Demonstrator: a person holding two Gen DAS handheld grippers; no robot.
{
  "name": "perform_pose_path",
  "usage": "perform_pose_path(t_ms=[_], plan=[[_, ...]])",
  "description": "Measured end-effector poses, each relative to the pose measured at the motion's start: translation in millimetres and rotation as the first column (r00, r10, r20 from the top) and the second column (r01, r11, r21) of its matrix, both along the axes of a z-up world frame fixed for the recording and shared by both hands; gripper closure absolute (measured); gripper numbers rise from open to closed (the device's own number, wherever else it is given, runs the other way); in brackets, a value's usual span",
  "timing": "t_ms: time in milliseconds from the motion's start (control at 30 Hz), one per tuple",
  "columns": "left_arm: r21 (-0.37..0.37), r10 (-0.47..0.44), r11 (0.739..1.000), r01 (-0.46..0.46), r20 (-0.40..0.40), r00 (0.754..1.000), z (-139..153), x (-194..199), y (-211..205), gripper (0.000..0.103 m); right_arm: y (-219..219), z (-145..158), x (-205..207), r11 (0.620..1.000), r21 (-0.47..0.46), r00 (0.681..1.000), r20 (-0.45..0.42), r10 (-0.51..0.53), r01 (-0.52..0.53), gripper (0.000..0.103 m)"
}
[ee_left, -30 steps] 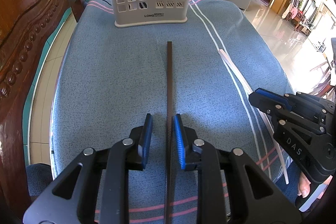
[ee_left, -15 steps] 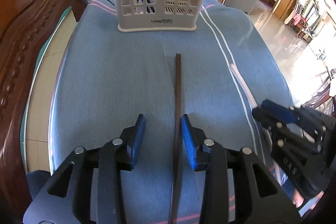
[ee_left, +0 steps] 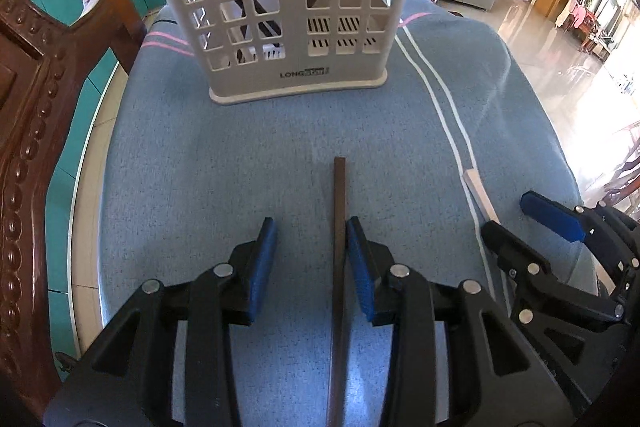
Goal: Organize utensils
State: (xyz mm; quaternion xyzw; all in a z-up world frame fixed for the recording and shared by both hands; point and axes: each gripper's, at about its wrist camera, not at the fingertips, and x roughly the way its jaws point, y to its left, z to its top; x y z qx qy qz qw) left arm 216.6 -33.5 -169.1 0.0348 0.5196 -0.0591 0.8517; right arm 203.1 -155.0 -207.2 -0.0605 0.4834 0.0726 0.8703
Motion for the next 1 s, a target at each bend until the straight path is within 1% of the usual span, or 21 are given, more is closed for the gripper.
perform_pose_path(t_ms=[67, 100, 133, 167, 200, 267, 333, 433, 567, 667, 767, 867, 933, 1000], plan=[[-0.001, -0.002, 1.0, 0.002, 0.005, 1.0, -0.2, 0.9, 0.5, 0.067, -1.2, 0.1, -1.8, 1.0, 0.006, 1.0, 0.004, -0.01, 0.01, 0.061], [-0.006, -0.003, 1.0, 0.003, 0.006, 1.0, 0.1, 1.8, 1.0, 0.07, -2.0, 0.2, -3.0, 1.0, 0.009, 1.0, 0.007, -0.012, 0.012, 0.066], [-0.01, -0.006, 1.0, 0.006, 0.007, 1.0, 0.2, 0.3, -0.2, 0.079, -2.1, 0.9, -4.2, 1.0, 0.021, 1.0, 0.01, -0.005, 0.005, 0.085], [-0.016, -0.01, 1.0, 0.01, 0.009, 1.0, -1.8, -5.4, -6.5, 0.086, -2.2, 1.3, -5.0, 0.999, 0.048, 1.0, 0.007, 0.007, -0.008, 0.096], [-0.024, -0.021, 0.999, 0.021, 0.011, 1.0, -1.7, -5.4, -8.4, 0.095, -3.1, 1.2, -5.2, 0.997, 0.073, 1.0, 0.0, 0.008, -0.008, 0.096], [-0.015, -0.027, 1.0, 0.027, 0.016, 1.0, -1.4, -8.5, -12.7, 0.096, -3.5, 2.5, -5.6, 0.996, 0.087, 1.0, -0.005, 0.008, -0.007, 0.097], [-0.037, -0.023, 0.999, 0.024, 0.02, 1.0, 2.4, -10.1, -11.8, 0.096, -6.2, 9.4, -9.5, 0.993, 0.121, 1.0, 0.014, 0.005, -0.007, 0.097], [-0.047, -0.017, 0.999, 0.02, 0.071, 0.997, 18.6, -18.3, -8.4, 0.096, -9.4, 29.8, -19.5, 0.988, 0.151, 0.998, 0.07, 0.007, -0.017, 0.097], [-0.069, -0.016, 0.997, 0.027, 0.153, 0.988, 55.5, -31.8, -0.4, 0.096, -16.1, 70.4, -35.8, 0.982, 0.186, 0.988, 0.156, 0.017, -0.046, 0.097], [-0.099, -0.019, 0.994, 0.042, 0.217, 0.976, 86.5, -44.3, 5.3, 0.096, -20.9, 106.4, -51.9, 0.974, 0.214, 0.972, 0.232, 0.022, -0.073, 0.097], [-0.129, -0.011, 0.99, 0.048, 0.273, 0.962, 113.5, -58.7, 12.7, 0.096, -24.2, 131.7, -65.1, 0.968, 0.23, 0.957, 0.289, 0.029, -0.099, 0.097], [-0.156, 0.01, 0.987, 0.046, 0.338, 0.941, 143.5, -70.4, 23.7, 0.096, -26.6, 159.3, -73.3, 0.959, 0.251, 0.937, 0.346, 0.037, -0.131, 0.096], [-0.173, 0.024, 0.984, 0.043, 0.365, 0.931, 159.2, -74.9, 28.6, 0.096, -27.2, 178.2, -75.1, 0.951, 0.267, 0.923, 0.383, 0.042, -0.154, 0.096], [-0.192, 0.037, 0.981, 0.043, 0.397, 0.917, 180.0, -72.2, 37.2, 0.096, -26.5, 200.4, -71.6, 0.945, 0.276, 0.903, 0.427, 0.046, -0.178, 0.096]])
